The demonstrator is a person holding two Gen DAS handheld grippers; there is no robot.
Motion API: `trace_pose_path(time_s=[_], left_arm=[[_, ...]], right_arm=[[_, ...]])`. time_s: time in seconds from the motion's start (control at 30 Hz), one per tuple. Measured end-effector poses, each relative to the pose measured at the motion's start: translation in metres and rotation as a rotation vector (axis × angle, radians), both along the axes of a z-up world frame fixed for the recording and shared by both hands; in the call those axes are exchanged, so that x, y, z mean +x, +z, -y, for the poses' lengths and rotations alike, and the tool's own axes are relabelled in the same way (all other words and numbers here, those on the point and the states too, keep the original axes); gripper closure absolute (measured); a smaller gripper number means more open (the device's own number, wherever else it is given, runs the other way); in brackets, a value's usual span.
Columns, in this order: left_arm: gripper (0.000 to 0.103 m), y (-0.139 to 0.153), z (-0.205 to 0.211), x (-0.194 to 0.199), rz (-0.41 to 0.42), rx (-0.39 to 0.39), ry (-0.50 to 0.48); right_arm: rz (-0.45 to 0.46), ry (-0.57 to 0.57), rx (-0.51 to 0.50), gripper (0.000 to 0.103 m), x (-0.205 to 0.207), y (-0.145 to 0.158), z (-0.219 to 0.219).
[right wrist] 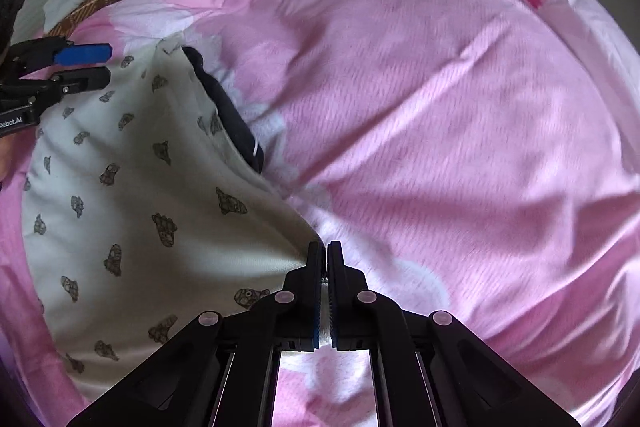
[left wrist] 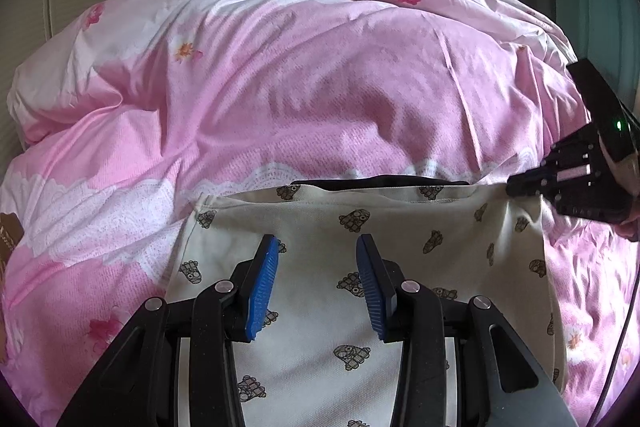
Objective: Fold small clothes
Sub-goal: 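Grasp the shirt edge again with the right tool, fold further, release, then withdraw both open tools from the folded shirt square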
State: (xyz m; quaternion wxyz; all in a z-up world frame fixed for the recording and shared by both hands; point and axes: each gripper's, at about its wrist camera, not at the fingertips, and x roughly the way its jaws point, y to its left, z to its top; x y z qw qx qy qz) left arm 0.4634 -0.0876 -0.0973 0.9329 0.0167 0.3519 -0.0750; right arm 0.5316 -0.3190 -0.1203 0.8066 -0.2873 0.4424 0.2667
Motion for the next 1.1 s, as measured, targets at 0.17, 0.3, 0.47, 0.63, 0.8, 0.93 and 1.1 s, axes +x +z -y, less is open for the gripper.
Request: trace_pose_path(time_s=[0.17, 0.3, 0.47, 0.63, 0.8, 0.93, 1.1], left_arm=[[0.063, 0.003, -0.007, 0.001, 0.004, -0.011, 0.013], [0.063, 0.007, -0.013, 0.004, 0.002, -0.018, 0.026], [0.063, 0.017, -0.019, -0.002, 0.022, -0.025, 0.024], [0.063, 0.024, -0.023, -0.021, 0.016, -0.023, 0.018], [0.06, 0.023, -0.031, -0.06, -0.006, -0.026, 0.024], [0.056, 0.02, -0.044, -0.089, -0.023, -0.006, 0.035], [0.046, 0.012, -0.077, -0.125, -0.046, -0.016, 0.102]], right_arm=[[0.03, 0.009, 0.019, 0.098, -0.005, 0.006, -0.002], [0.117, -0.05, 0.074, 0.086, -0.016, 0.024, -0.005], [0.231, -0.237, 0.262, 0.062, -0.053, 0.039, 0.0], [0.207, -0.448, 0.453, 0.062, -0.098, 0.032, 0.006], [0.192, -0.657, 0.507, 0.062, -0.143, 0.021, 0.008], [0.184, -0.84, 0.588, 0.05, -0.183, 0.015, 0.013], [0.178, -0.979, 0.657, 0.039, -0.231, 0.003, 0.005]])
